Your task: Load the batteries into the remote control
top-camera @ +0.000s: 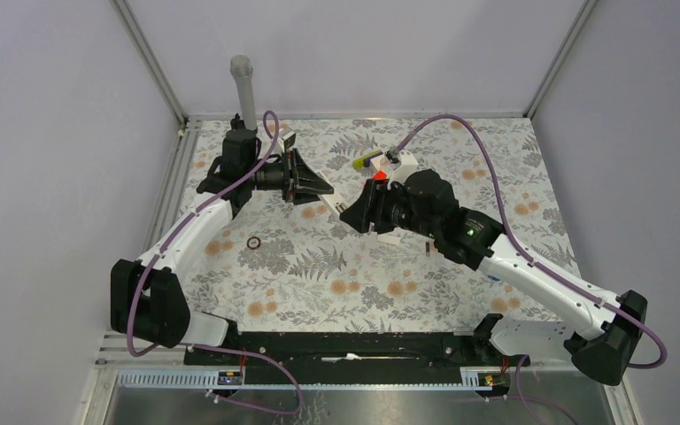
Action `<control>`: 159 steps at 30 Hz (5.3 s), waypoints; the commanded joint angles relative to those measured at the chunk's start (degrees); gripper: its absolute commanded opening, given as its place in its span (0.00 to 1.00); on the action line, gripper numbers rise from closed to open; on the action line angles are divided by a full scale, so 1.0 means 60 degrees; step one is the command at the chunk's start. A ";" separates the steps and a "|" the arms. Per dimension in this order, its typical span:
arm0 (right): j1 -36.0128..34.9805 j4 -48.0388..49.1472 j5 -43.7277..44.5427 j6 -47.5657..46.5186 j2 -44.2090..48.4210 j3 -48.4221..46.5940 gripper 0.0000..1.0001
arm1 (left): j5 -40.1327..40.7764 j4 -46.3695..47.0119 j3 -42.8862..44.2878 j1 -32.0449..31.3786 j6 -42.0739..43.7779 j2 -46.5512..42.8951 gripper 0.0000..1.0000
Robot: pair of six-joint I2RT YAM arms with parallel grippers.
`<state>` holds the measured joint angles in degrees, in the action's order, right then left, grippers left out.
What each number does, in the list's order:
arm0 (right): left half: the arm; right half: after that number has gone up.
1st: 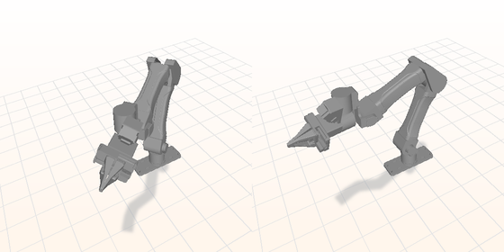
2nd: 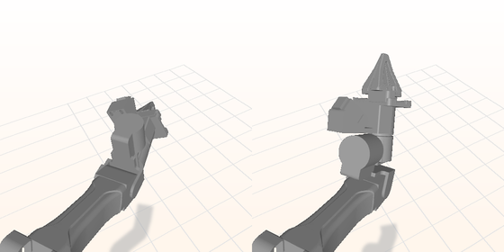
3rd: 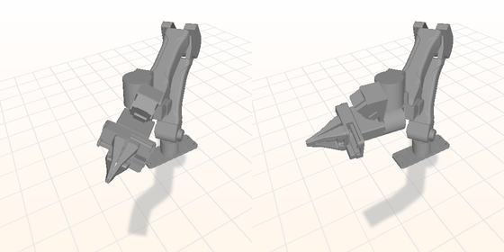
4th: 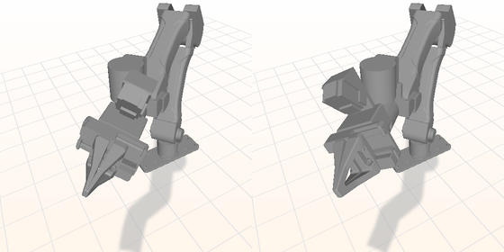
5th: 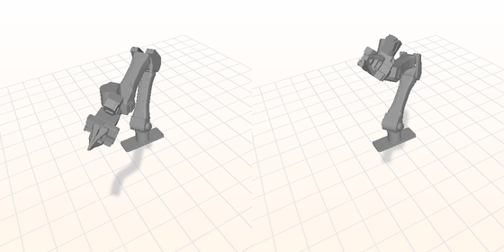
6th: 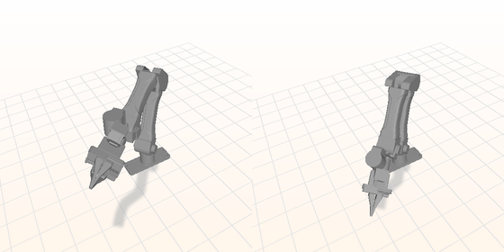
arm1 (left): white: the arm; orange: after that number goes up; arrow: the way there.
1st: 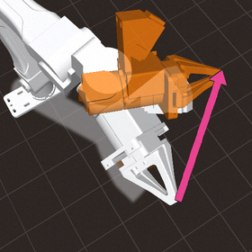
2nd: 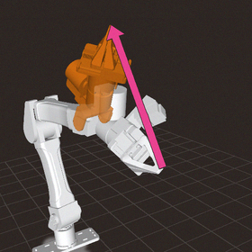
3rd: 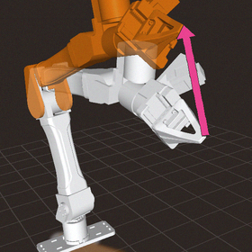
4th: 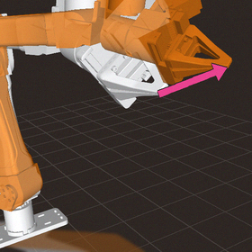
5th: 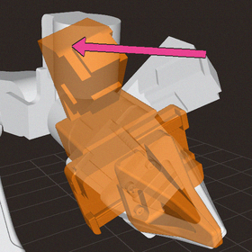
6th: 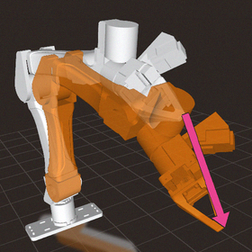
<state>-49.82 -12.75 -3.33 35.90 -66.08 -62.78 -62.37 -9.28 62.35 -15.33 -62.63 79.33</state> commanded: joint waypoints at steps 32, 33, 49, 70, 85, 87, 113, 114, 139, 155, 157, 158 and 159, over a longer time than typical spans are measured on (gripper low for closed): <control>0.0524 0.0973 0.0197 0.0677 -0.0478 0.0358 0.46 | -0.0181 0.1074 -0.0235 0.0007 -0.0635 -0.0477 0.00; 0.0525 0.0971 0.0214 0.0685 -0.0495 0.0346 0.47 | -0.0181 0.1073 -0.0235 0.0007 -0.0636 -0.0477 0.00; 0.0722 0.1221 0.0083 0.1039 0.0009 0.0487 0.61 | 0.0112 0.1028 -0.0222 0.0051 -0.0574 -0.0332 0.00; 0.1503 0.4633 -0.0754 0.4663 0.1019 0.2605 0.99 | 0.0525 0.2589 -0.0714 0.0226 -0.2492 -0.0295 0.00; 0.1760 0.8396 -0.1487 0.6472 0.0678 0.3883 0.78 | 0.0814 0.5405 -0.1709 0.0241 -0.5247 -0.0243 0.00; 0.1818 0.8511 -0.1495 0.6655 0.0671 0.3992 0.73 | 0.0811 0.5497 -0.1712 0.0241 -0.5320 -0.0231 0.00; 0.2233 0.9001 -0.2000 0.7592 0.0004 0.4320 0.48 | 0.0582 0.5734 -0.1719 0.0256 -0.5369 -0.0304 0.00; 0.2226 0.8938 -0.1983 0.7544 -0.0010 0.4307 0.48 | 0.0562 0.5736 -0.1719 0.0256 -0.5367 -0.0331 0.00; 0.2226 0.4883 -0.1198 0.5146 0.0129 0.3155 0.54 | 0.0560 0.3229 -0.0479 0.0281 -0.2584 -0.0638 0.00; 0.2500 0.3332 -0.0747 0.1275 0.1297 0.2010 0.94 | 0.1652 -0.0611 0.0676 0.0651 0.3675 -0.0994 0.00; 0.2566 0.1545 0.0038 0.0759 0.0941 0.1329 0.90 | 0.1662 -0.0663 0.0644 0.0658 0.4367 -0.1219 0.00; 0.2603 0.0779 0.0390 0.0492 0.0684 0.1002 0.88 | 0.1726 -0.0704 0.0616 0.0661 0.4600 -0.1345 0.00; 0.2660 0.0080 0.0764 0.0202 0.0403 0.0694 0.86 | 0.1764 -0.0756 0.0598 0.0665 0.4873 -0.1448 0.00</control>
<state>-35.20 6.72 -8.69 46.94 -59.31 -50.74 -53.23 -13.52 63.16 -11.60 -44.49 75.48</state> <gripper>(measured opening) 0.894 0.254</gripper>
